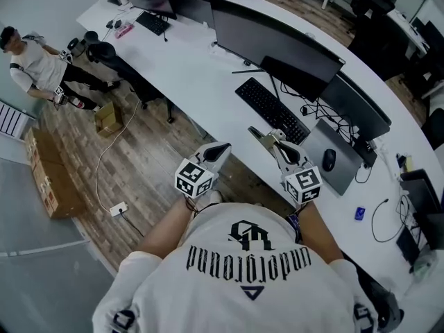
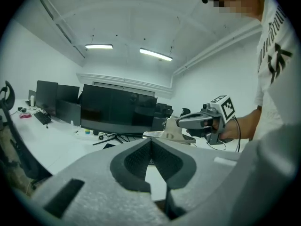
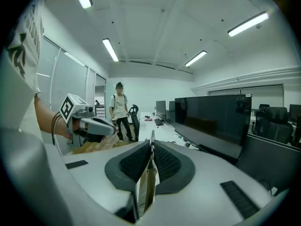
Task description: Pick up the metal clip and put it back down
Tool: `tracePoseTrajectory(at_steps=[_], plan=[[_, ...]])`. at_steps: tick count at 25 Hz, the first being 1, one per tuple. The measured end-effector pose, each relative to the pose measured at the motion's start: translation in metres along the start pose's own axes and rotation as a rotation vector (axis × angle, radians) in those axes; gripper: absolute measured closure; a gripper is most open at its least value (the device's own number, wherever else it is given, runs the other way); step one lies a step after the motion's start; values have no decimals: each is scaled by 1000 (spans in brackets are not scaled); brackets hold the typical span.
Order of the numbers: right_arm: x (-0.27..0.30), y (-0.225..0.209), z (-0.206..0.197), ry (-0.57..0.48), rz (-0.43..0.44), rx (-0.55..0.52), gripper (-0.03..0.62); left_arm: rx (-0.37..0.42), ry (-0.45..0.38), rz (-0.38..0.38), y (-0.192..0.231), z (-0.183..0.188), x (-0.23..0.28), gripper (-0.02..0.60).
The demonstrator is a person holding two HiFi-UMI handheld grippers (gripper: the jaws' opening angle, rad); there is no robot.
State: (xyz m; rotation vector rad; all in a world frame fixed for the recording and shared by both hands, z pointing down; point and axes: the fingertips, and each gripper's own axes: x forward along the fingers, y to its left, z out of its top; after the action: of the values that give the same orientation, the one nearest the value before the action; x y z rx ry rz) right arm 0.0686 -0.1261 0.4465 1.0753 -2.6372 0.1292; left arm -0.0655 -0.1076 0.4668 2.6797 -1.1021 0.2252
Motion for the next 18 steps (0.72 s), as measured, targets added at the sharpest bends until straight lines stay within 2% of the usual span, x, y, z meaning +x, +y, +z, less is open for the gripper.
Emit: tracePoseTrajectory(at_steps=[9,18], plan=[[54,32,21,-16,-89,26,556,27,13,-54,72,2,-43,569],[84,61,23,-6,-133,41,557,34,26,-136,101,-5,-55,569]])
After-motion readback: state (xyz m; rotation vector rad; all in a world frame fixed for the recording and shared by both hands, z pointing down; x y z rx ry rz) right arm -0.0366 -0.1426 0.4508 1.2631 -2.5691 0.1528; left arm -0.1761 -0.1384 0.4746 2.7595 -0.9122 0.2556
